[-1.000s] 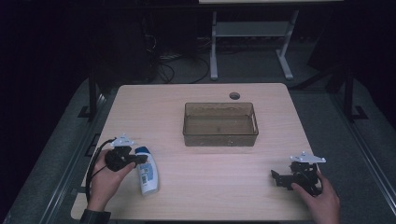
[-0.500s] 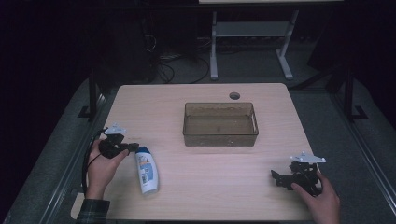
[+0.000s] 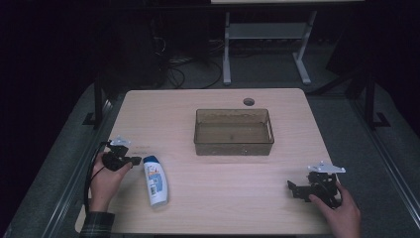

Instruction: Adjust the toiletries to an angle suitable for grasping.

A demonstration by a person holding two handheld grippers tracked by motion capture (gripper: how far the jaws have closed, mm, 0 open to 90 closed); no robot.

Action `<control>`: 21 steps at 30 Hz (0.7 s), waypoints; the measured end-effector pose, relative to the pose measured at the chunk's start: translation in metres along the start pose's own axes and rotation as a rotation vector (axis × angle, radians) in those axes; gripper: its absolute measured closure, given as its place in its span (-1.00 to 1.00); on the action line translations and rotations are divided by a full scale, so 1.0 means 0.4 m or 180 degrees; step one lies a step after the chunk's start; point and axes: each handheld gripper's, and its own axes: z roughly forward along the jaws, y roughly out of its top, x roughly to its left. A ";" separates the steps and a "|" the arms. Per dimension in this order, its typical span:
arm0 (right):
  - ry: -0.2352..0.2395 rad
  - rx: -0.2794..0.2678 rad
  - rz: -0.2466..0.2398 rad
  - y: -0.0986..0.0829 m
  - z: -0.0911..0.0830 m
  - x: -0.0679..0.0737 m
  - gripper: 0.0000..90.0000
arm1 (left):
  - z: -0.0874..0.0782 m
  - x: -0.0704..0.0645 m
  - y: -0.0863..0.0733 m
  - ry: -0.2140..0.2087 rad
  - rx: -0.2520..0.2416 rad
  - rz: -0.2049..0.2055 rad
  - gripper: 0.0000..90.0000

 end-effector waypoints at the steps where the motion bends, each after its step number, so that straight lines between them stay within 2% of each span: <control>1: 0.0000 0.0000 0.0000 0.000 0.000 0.000 -1.00 | 0.004 0.001 -0.002 0.0007 0.0008 -0.0006 1.00; 6: 0.0000 0.0000 0.0000 0.000 0.000 0.000 -1.00 | 0.017 0.000 -0.004 -0.0014 0.0043 -0.0021 1.00; 11: 0.0000 0.0000 0.0000 0.000 0.000 0.000 -1.00 | 0.026 -0.015 0.003 -0.0049 0.0059 0.0033 1.00; 21: 0.0000 0.0000 -0.0001 0.000 0.000 0.000 -1.00 | 0.052 -0.070 0.027 -0.0179 0.0084 0.0201 1.00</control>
